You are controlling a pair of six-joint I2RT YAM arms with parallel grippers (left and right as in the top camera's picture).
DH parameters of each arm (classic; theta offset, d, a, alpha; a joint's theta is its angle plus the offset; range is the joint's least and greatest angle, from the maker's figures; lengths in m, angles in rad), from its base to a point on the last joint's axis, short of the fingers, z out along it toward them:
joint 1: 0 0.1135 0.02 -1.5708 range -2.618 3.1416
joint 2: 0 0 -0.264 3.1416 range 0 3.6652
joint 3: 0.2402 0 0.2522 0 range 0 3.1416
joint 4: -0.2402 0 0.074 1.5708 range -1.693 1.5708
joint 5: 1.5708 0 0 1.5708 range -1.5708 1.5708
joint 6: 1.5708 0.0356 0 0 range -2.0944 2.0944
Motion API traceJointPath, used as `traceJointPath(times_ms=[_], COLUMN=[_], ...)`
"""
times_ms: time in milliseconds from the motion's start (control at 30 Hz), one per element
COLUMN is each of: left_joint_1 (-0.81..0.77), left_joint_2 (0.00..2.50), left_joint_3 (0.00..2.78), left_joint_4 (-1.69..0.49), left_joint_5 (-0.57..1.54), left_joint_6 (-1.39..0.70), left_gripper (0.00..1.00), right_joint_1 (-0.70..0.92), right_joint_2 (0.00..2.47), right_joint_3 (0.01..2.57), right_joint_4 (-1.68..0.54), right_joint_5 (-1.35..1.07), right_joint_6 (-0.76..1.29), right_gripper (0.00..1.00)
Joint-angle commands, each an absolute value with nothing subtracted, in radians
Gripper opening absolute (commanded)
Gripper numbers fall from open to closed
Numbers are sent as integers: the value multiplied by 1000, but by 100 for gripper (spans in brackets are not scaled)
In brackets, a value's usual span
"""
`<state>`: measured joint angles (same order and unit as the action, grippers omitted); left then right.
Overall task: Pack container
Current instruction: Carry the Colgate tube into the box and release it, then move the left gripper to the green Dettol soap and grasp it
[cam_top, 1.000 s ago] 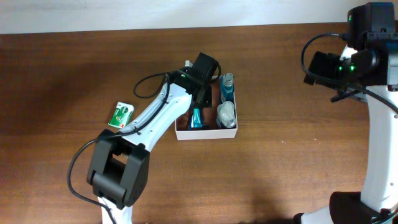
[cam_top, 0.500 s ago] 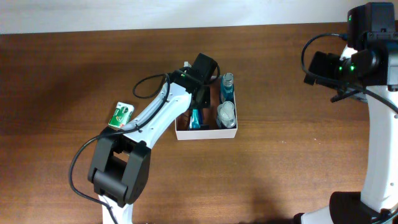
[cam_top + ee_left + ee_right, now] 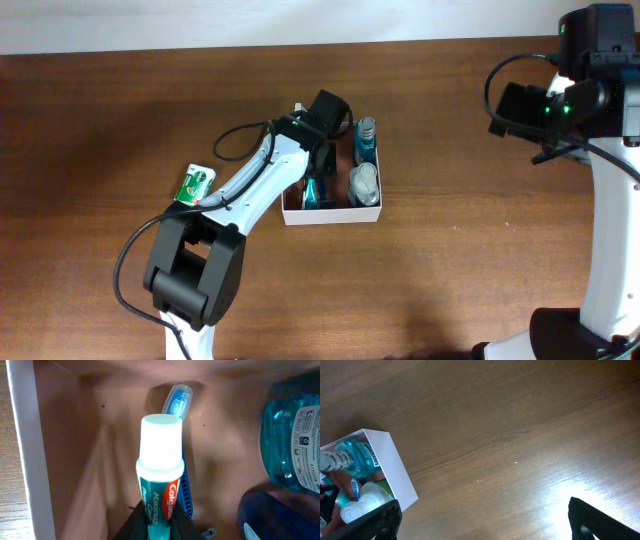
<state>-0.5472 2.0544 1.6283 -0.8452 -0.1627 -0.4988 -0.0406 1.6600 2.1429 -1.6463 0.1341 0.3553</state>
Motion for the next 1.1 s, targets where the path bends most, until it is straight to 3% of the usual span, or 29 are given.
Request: traceJointPath(times_ms=[0,67,500,800,1067], left_joint_1=[-540,-540,-540,-475,-312], left_joint_2=[2069,2069,2047,1972,1971], left_joint_3=[1621,1621,1772,1913,1912], left_joint_4=[-849,-851,-1005,-1154,-1265], left_joint_5=[-181,-180,-181,-184,-176], left_joint_6=[-508,-508,-505,-154,-25], left_gripper=[26,33,33,33,55], right_joint_1=[-47,-47,-47,-47,-47], right_joint_2=[1663,1663,1663,1663,1663], right_joint_3=[2148,2148,2148,2148,2148], right_joint_4=[-1645,-1645,-1645,-1645,-1645], right_joint_5=[144,143,144,143,144], right_joint_6=[348,348,348,347,348], right_gripper=[98,98,98,98,98])
